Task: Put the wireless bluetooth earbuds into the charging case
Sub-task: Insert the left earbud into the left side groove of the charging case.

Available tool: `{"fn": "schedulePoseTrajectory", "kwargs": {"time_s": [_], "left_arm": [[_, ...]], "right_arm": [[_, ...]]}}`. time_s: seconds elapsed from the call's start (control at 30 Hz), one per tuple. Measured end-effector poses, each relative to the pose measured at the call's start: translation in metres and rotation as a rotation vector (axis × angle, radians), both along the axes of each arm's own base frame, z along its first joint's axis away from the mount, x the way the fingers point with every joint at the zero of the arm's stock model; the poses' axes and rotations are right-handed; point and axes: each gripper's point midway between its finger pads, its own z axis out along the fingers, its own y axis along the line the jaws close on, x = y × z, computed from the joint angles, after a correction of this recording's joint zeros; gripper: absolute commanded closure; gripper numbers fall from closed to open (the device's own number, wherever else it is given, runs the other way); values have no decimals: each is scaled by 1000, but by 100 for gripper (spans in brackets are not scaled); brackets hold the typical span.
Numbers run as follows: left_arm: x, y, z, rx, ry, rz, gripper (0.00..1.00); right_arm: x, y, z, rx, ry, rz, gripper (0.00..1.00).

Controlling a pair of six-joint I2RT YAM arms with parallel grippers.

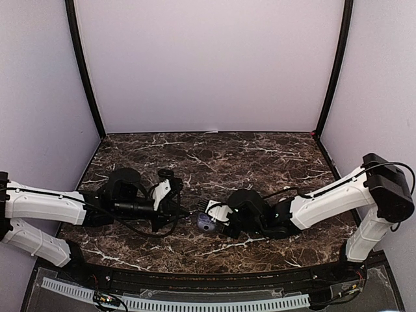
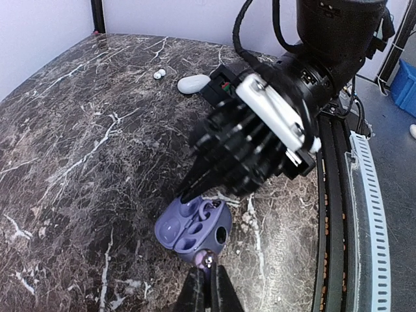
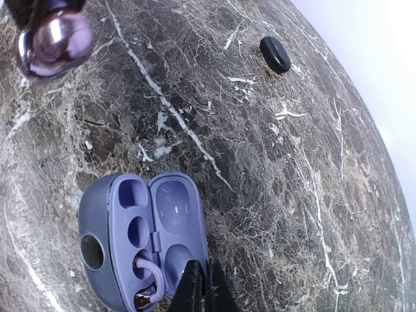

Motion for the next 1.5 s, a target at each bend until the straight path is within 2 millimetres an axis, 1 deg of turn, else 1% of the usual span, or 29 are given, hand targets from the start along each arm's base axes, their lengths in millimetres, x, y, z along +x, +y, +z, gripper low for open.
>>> {"fn": "schedulePoseTrajectory", "kwargs": {"time_s": [0.13,0.3,0.37,0.5,0.6,0.77,0.97,1.17,1.33,1.5], "left_arm": [[1,-6,-4,-11,11,-9,100],[0,-14,-25,21,70,-37,100],[-1,-15,-28,25,83,-44,100],[-3,-19,-30,16,98,-65,100],[-5,-22,-30,10,105,-81,100],[-10,-27,-32,6,112,-109,100],[-13,-31,-38,20,115,-127,100],[-8,-37,-42,36,95,-125,100],[-2,-38,-40,45,57,-111,100],[2,-36,-43,69,36,-97,100]], "right_arm": [[-4,-2,-2,-37,-77,34,100],[-9,-6,1,-66,-183,64,100],[-11,-5,4,-75,-226,74,100],[-15,0,12,-79,-312,78,100],[-16,3,11,-95,-356,78,100],[-16,3,2,-145,-398,83,100],[-16,5,6,-156,-442,79,100],[-18,7,9,-157,-465,83,100],[-19,6,5,-180,-477,88,100],[-20,6,1,-192,-477,94,100]]}}
